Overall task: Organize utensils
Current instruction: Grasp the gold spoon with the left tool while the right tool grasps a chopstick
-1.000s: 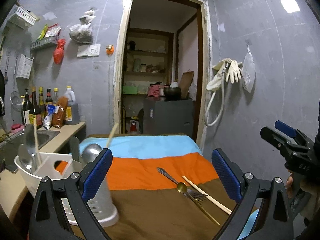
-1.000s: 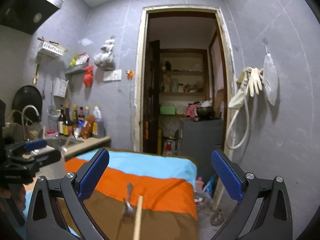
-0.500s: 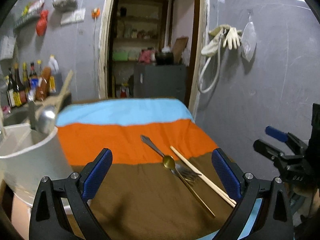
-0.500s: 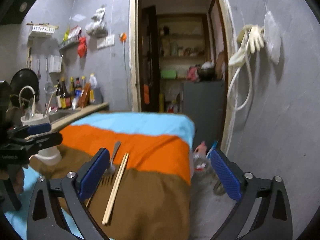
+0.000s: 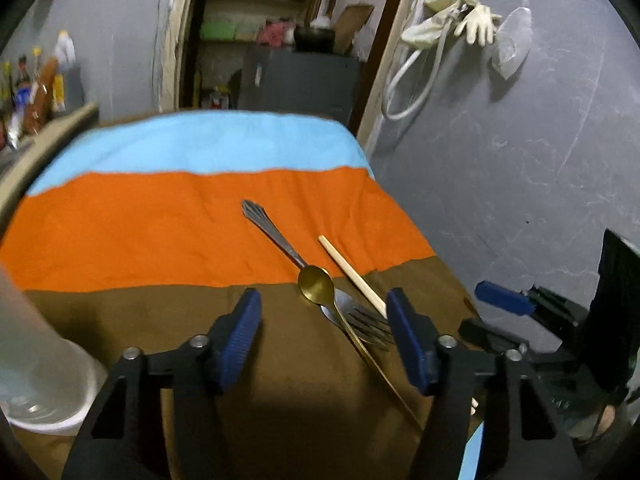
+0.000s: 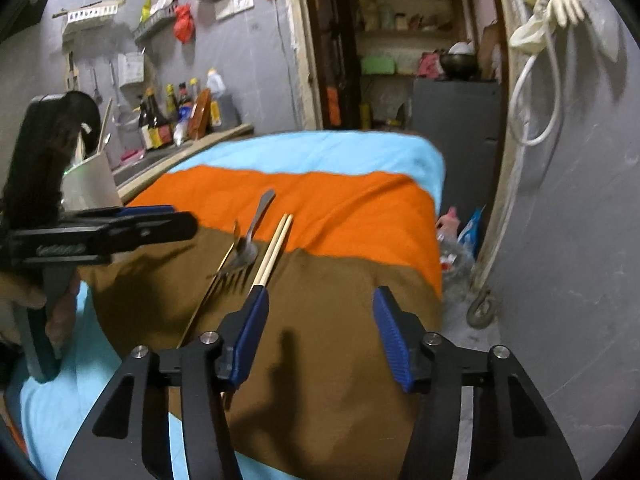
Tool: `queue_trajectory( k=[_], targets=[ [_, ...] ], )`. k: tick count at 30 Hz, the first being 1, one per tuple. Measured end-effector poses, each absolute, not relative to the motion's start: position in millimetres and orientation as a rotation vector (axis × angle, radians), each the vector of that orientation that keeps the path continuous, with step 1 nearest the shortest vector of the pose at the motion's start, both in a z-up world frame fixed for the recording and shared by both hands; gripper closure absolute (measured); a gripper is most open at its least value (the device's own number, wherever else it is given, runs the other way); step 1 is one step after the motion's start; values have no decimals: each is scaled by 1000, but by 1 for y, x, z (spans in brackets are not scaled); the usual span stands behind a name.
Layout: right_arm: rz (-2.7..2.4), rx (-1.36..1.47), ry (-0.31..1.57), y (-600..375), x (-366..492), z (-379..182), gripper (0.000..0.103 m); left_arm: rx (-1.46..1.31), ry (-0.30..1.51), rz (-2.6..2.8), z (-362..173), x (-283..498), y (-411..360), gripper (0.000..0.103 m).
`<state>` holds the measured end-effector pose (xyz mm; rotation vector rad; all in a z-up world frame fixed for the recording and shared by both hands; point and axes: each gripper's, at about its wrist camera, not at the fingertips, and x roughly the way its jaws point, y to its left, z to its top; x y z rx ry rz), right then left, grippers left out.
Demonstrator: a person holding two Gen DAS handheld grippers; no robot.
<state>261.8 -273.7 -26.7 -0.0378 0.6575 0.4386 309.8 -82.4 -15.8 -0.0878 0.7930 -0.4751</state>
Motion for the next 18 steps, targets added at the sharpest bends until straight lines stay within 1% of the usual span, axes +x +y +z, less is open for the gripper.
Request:
queue_trajectory(
  k=[2, 4, 8, 10, 12, 18],
  targets=[
    [452, -42, 677, -270, 264, -30, 52, -114, 825, -487, -19, 320, -81, 51],
    [465, -54, 695, -266, 265, -33, 52, -128, 845, -491, -21, 326, -80, 58],
    [478, -83, 720, -257, 268, -37, 52, -147, 885, -494, -27, 335, -80, 69],
    [480, -94, 728, -254, 268, -38, 52, -162, 902, -499, -30, 339, -78, 76],
    [480, -99, 731, -252, 270, -38, 52, -174, 913, -500, -31, 341, -75, 81],
    [478, -115, 739, -248, 276, -38, 52, -211, 916, -510, -31, 341, -69, 86]
  ],
)
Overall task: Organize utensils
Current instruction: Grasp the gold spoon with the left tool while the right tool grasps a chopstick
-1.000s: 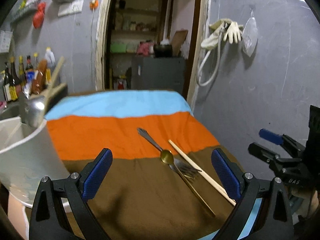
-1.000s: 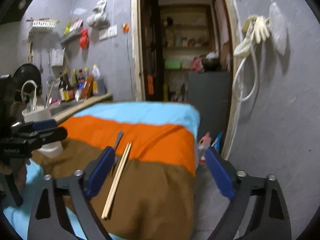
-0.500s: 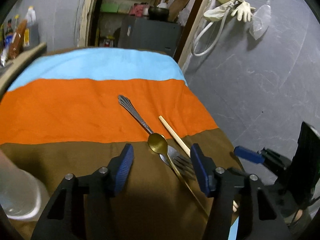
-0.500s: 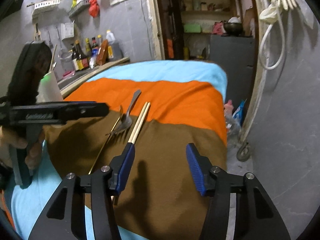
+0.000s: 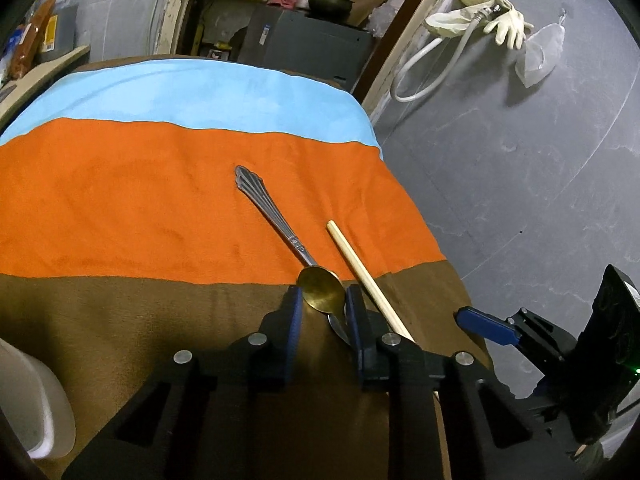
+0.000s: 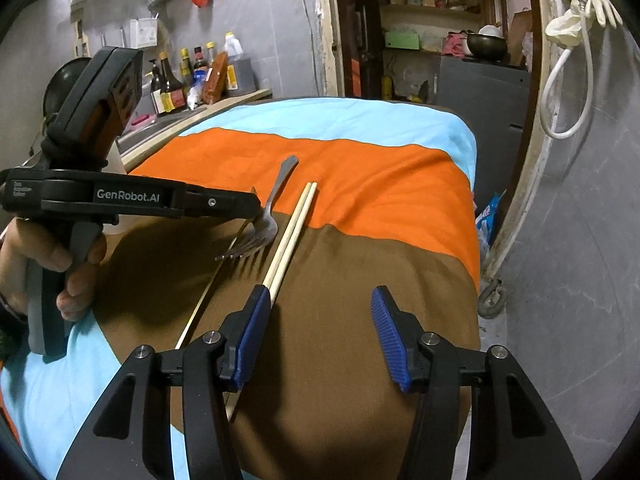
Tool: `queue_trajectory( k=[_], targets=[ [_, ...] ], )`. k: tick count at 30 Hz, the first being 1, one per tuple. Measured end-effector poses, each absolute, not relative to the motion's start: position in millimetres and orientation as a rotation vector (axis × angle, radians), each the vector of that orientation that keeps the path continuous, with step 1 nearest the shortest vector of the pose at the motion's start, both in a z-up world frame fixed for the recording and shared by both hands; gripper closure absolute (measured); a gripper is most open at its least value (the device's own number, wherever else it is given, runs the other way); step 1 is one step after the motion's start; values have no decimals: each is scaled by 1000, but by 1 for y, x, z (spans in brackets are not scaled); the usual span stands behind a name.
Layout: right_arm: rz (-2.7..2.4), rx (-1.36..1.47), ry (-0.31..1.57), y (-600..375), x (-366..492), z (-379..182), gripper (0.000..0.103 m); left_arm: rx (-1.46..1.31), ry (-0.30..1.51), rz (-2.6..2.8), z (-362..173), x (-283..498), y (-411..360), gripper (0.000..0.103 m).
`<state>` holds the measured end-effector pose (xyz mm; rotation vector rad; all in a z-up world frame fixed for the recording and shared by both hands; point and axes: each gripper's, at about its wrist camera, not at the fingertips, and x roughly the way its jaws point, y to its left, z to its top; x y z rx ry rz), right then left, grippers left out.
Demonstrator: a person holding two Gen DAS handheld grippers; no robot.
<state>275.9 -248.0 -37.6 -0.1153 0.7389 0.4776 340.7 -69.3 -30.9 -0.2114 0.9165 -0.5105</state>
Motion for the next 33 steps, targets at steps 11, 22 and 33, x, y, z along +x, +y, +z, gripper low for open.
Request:
queue_trajectory(
  k=[11, 22, 33],
  targets=[
    [445, -172, 748, -236, 285, -36, 52, -247, 912, -510, -31, 342, -65, 90],
    [419, -261, 778, -221, 303, -39, 54, -336, 937, -535, -36, 348, -52, 93],
    [479, -173, 903, -212, 363, -42, 87, -402, 966, -579, -38, 360, -46, 93]
  ],
)
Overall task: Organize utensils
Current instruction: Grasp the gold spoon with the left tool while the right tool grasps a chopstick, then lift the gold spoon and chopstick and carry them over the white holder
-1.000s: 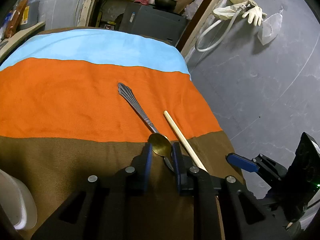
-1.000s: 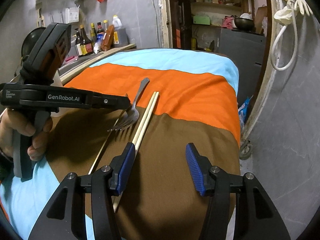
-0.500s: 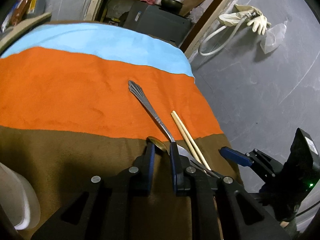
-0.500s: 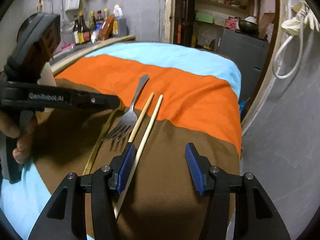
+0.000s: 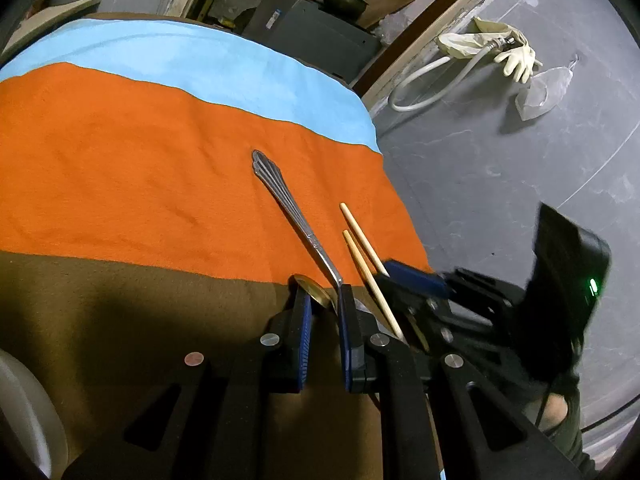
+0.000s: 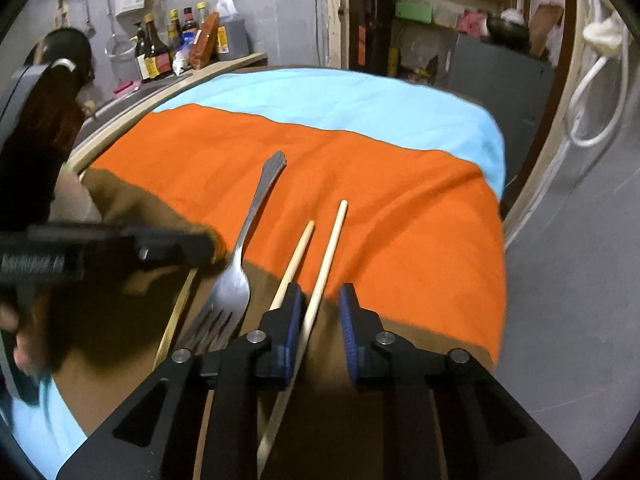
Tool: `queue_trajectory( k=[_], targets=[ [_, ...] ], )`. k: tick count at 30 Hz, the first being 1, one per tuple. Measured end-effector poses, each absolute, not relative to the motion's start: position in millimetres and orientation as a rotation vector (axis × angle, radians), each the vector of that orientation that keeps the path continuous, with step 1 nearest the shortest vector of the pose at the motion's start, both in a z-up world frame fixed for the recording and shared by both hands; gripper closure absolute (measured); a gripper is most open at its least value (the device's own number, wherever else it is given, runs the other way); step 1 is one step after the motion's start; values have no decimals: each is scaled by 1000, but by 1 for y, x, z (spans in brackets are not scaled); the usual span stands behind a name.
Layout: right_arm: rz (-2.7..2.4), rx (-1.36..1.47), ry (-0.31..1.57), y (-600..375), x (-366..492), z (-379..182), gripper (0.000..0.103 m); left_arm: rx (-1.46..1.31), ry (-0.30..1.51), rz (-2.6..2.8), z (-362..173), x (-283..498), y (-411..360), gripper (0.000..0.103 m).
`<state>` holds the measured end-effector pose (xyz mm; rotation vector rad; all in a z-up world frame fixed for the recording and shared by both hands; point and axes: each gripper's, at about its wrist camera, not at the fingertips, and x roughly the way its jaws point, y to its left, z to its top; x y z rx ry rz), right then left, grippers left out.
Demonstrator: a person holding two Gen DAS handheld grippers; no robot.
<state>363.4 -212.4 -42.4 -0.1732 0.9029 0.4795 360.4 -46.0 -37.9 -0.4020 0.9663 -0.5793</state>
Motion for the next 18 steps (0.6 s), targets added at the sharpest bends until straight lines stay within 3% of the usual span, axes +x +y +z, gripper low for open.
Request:
queue_trajectory(
  k=[8, 12, 18],
  targets=[
    [478, -194, 995, -200, 390, -40, 87, -406, 951, -577, -36, 358, -47, 98],
    [454, -80, 1067, -209, 404, -38, 100, -396, 912, -587, -31, 347, -46, 100],
    [462, 47, 913, -226, 366, -16, 101, -351, 806, -589, -7, 321, -47, 102]
  ],
)
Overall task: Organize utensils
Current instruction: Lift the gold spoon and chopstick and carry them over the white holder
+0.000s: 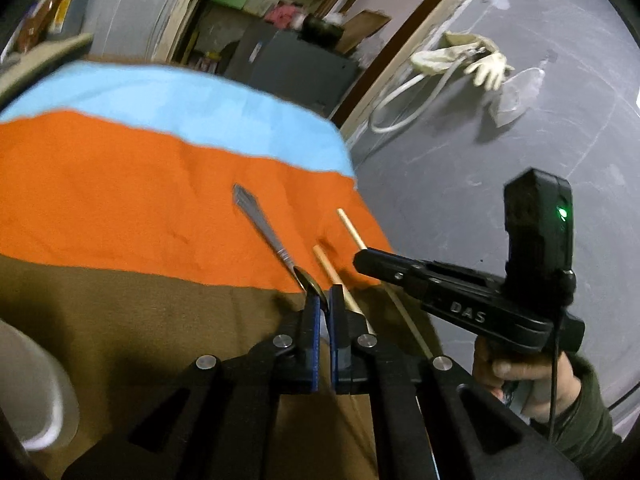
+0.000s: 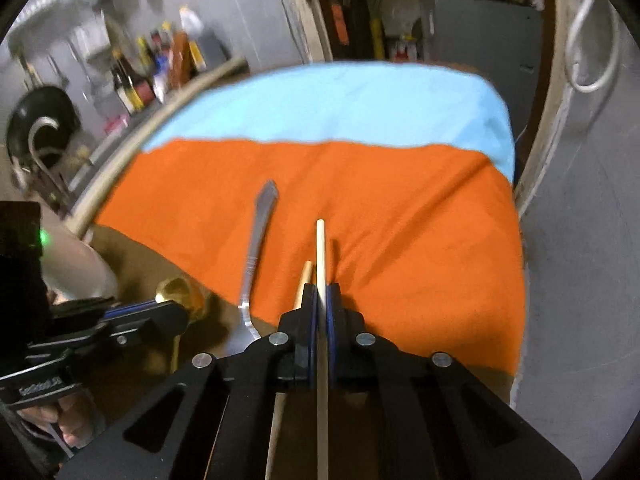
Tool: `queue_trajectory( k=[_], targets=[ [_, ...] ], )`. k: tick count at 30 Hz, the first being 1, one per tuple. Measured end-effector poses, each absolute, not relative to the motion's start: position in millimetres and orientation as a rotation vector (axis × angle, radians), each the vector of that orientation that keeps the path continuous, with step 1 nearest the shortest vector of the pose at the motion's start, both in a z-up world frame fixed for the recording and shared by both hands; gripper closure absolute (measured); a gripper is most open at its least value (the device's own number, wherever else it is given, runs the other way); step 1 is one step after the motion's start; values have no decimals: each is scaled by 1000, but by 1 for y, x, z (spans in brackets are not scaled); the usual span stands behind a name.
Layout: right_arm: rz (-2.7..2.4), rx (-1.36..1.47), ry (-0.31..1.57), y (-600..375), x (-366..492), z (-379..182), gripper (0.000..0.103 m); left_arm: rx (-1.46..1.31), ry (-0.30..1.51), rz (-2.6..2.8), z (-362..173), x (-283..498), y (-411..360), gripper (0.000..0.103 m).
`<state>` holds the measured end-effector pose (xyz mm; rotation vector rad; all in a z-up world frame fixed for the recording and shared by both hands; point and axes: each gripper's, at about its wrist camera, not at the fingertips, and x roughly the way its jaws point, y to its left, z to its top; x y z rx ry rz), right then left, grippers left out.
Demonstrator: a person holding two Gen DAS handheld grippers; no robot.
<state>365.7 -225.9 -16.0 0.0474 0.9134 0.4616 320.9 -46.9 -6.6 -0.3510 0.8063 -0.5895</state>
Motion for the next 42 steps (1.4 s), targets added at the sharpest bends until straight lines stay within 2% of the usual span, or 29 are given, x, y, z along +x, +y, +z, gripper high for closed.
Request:
queue_trajectory(
  k=[11, 20, 31, 42],
  targets=[
    [548, 188, 376, -230, 276, 47, 101, -262, 500, -563, 49, 256, -43, 103],
    [692, 211, 93, -182, 256, 93, 100, -276, 346, -510, 106, 227, 2, 103],
    [850, 254, -77, -103, 255, 136, 100, -281, 187, -330, 147, 203, 99, 103],
    [801, 331, -190, -47, 255, 122, 100, -341, 34, -167, 136, 196, 197, 103]
  ],
)
